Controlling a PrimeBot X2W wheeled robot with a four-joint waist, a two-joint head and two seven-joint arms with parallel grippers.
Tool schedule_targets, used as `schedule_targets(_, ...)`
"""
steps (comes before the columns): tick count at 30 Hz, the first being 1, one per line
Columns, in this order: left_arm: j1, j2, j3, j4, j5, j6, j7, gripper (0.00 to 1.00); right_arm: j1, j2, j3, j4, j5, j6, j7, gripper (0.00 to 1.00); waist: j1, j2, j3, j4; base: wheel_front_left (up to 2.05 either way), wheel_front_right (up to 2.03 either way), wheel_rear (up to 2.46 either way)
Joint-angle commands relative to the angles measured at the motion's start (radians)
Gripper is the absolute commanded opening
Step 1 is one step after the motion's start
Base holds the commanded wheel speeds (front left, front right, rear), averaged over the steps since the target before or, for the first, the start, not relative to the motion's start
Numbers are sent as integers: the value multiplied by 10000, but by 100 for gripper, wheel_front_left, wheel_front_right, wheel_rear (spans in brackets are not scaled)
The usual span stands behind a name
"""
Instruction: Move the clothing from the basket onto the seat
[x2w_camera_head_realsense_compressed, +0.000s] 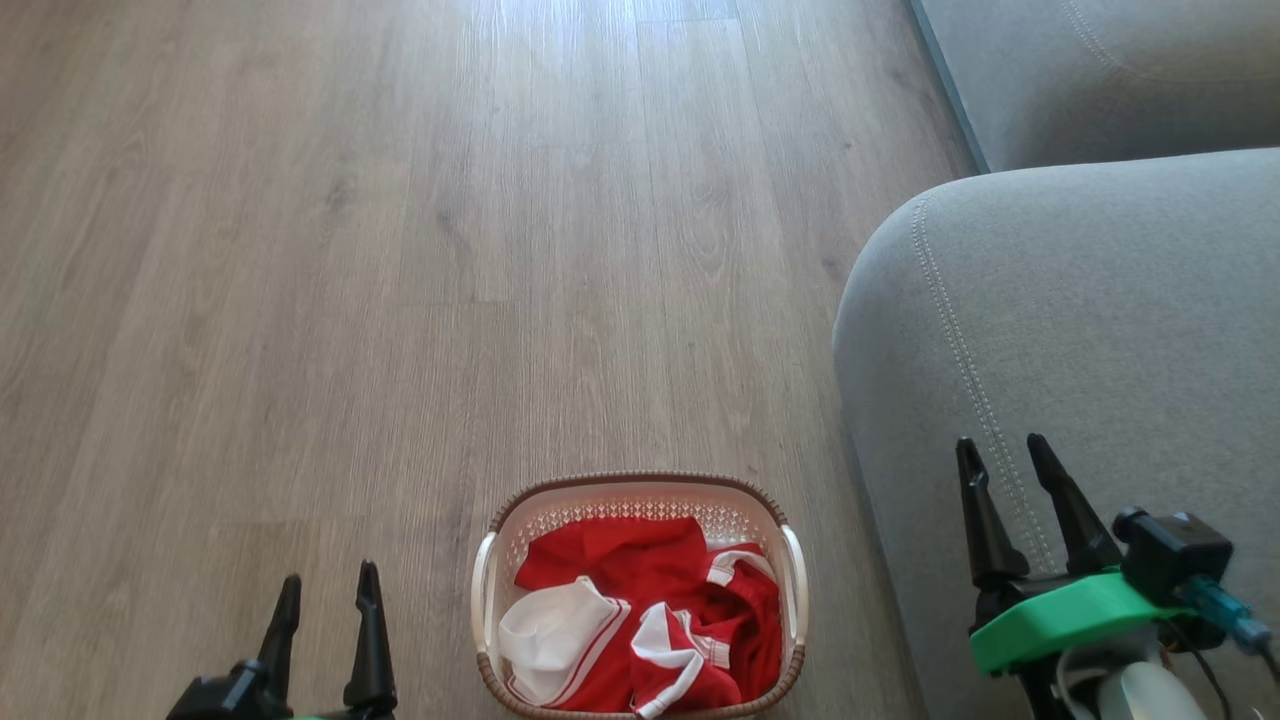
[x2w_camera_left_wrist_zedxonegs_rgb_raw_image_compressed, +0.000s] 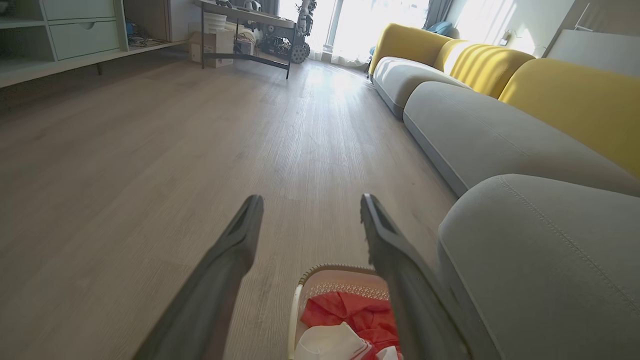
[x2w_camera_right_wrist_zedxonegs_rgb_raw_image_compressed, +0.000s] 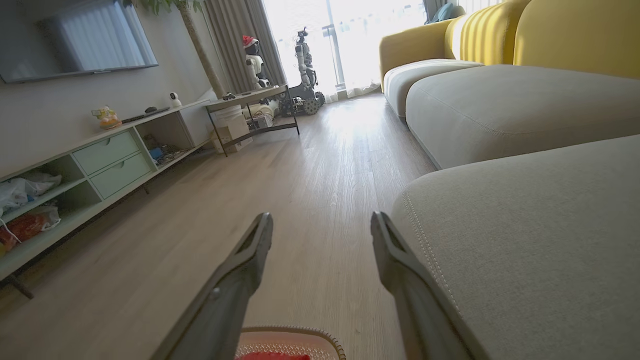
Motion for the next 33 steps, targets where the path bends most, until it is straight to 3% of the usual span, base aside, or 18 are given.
schedule_targets(1,-208,125,265,-227,395,66,-163,100,-308,67,93,-270,-529,-2,-117,100,0,0,6,6,0,0,0)
schedule_targets(15,-189,143,222,-115,1914,204,-571,100,-327,385,-219,-126,-2683,-2,-149,100,0,0,-9,40,0,0,0)
schedule_targets(33,-209,143,243,-4,1795,235,-571,100,-312,385,-270,-90,-2640,-2,-149,100,0,0,-22,25,0,0,0)
